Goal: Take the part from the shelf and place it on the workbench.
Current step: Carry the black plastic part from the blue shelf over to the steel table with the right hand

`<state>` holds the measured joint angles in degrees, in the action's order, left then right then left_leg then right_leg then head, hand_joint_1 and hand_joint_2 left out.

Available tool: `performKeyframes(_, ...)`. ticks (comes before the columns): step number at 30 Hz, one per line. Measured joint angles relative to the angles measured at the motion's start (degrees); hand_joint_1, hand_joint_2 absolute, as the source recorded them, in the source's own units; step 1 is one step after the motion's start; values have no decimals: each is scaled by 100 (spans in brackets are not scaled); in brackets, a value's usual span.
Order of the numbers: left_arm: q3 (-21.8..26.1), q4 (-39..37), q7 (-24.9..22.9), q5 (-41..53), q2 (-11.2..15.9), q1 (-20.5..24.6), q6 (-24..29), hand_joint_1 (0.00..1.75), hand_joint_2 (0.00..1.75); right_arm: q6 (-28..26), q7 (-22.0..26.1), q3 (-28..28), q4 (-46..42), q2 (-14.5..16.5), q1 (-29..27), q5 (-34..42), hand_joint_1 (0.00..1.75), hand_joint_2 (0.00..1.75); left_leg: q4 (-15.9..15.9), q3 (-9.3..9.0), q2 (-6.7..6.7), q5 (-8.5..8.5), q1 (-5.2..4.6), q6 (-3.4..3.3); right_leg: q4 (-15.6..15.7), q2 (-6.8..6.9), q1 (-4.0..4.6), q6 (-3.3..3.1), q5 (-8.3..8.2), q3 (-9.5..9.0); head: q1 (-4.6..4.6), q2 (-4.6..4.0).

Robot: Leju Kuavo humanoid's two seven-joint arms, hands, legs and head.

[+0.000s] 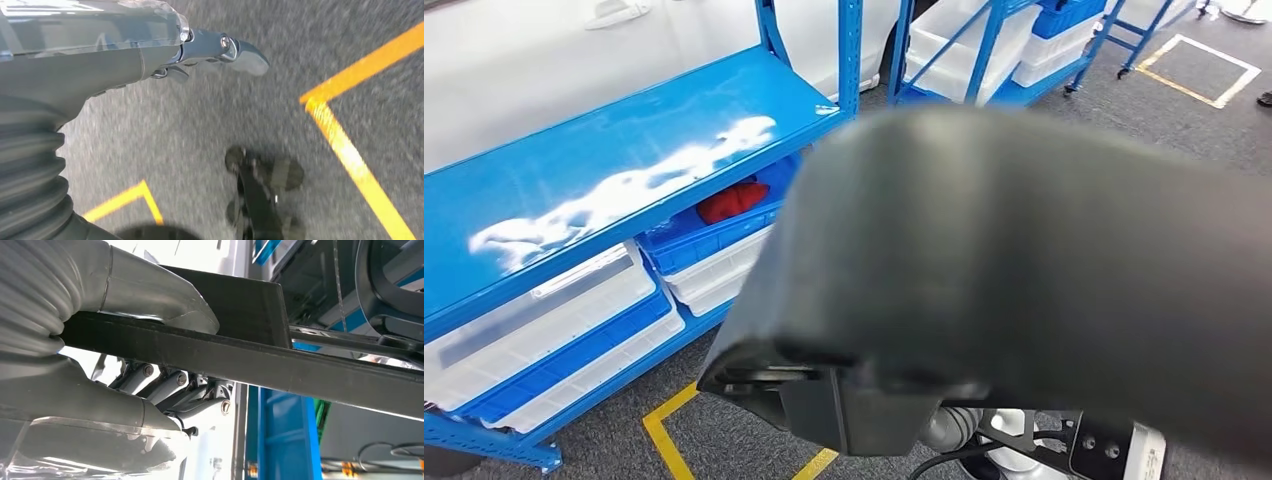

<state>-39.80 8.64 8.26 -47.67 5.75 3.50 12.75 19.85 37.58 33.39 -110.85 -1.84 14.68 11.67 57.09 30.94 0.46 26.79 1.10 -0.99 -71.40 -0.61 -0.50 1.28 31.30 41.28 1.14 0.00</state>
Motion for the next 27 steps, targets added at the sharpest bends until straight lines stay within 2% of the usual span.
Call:
performKeyframes(1,-8,-1,-15,-1,36,3,-10,0,175,-22,-16,-3,-3,0,31,10,175,175,2,3,76,3,-4,0,-262,21,-17,15,75,121,0,0)
performKeyframes(2,-14,-2,-31,-4,69,8,-26,0,175,-55,-32,-4,-8,0,62,29,175,175,4,4,148,7,-5,3,-334,36,-30,27,50,147,0,0)
performKeyframes(3,-21,-3,-46,-10,99,17,-44,0,175,-106,-45,-4,-22,-1,93,60,175,175,7,1,212,12,-5,11,-178,61,-40,31,-71,55,0,0)
performKeyframes(4,-31,-3,-66,-14,124,28,-67,0,175,-178,-54,-4,-49,-3,122,99,175,175,9,-7,265,20,-5,24,185,121,-42,23,-256,-150,0,0)
performKeyframes(6,-66,-3,-112,-3,179,42,-122,0,175,-388,-47,-4,-141,-13,165,155,175,175,19,-29,353,48,-24,72,970,343,-4,-37,-504,-578,1,0)
performKeyframes(7,-93,-3,-132,13,213,43,-152,0,175,-525,-17,-4,-199,-27,170,152,175,175,25,-38,392,62,-38,104,1201,413,24,-76,-549,-695,1,0)
performKeyframes(8,-121,-4,-143,30,246,44,-177,0,175,-674,32,-4,-260,-53,155,124,175,175,27,-46,436,72,-50,138,1288,432,52,-116,-541,-728,1,0)
performKeyframes(10,-173,-5,-146,48,316,56,-201,0,175,-951,138,-3,-390,-142,69,48,175,175,24,-63,517,99,-45,206,1313,311,60,-186,-562,-717,1,0)
performKeyframes(12,-210,-5,-145,43,392,65,-202,0,175,-1107,176,0,-508,-224,-41,7,175,175,203,-10,392,263,-19,257,1361,198,32,-262,-592,-731,2,0)
performKeyframes(14,-244,-9,-143,33,457,60,-201,0,175,-1163,179,5,-581,-266,-120,-10,175,175,819,251,142,616,-2,282,1382,78,17,-309,-609,-737,2,0)
performKeyframes(15,-259,-12,-140,31,477,54,-200,0,175,-1185,179,8,-601,-285,-158,-19,175,175,1216,437,69,784,1,290,1380,12,20,-318,-610,-735,2,0)
performKeyframes(16,-271,-15,-137,30,491,49,-199,0,175,-1209,179,8,-612,-307,-201,-31,175,175,1521,590,33,871,1,296,1377,-61,23,-319,-610,-737,2,0)
performKeyframes(17,-279,-16,-133,29,498,47,-198,0,175,-1228,179,8,-619,-330,-244,-42,175,175,1650,670,17,851,1,299,1373,-134,25,-319,-609,-740,2,0)
performKeyframes(18,-286,-16,-129,28,500,48,-197,0,175,-1241,179,8,-623,-349,-279,-47,175,175,1545,645,3,713,3,296,1365,-212,25,-316,-608,-745,2,0)
performKeyframes(19,-289,-16,-127,27,503,52,-196,0,175,-1246,179,8,-631,-363,-301,-50,175,175,1236,527,-32,493,8,289,1354,-289,23,-309,-603,-751,2,0)
performKeyframes(21,-291,-17,-122,26,511,55,-194,0,175,-1248,179,9,-655,-382,-317,-51,175,175,487,231,-282,121,30,265,1313,-424,23,-277,-588,-739,2,0)
performKeyframes(22,-291,-17,-118,24,515,54,-193,0,175,-1253,179,9,-666,-389,-318,-51,175,175,246,135,-411,45,41,255,1288,-479,25,-254,-583,-718,2,0)
performKeyframes(23,-291,-18,-115,21,517,54,-194,0,175,-1268,179,9,-672,-394,-323,-52,175,175,141,99,-501,36,44,244,1270,-528,22,-225,-588,-688,2,0)
performKeyframes(24,-291,-18,-113,16,518,57,-194,0,175,-1293,179,9,-676,-402,-332,-53,175,175,125,94,-508,48,35,231,1261,-579,15,-192,-600,-662,2,0)
performKeyframes(26,-292,-18,-110,-12,515,77,-199,0,175,-1352,180,9,-697,-429,-357,-39,175,175,114,90,-408,30,27,175,1276,-669,-10,-117,-629,-628,2,0)
performKeyframes(27,-293,-18,-110,-36,512,86,-197,0,175,-1360,181,9,-708,-452,-362,-2,175,175,89,78,-345,13,29,133,1250,-598,-5,-87,-612,-611,1,0)
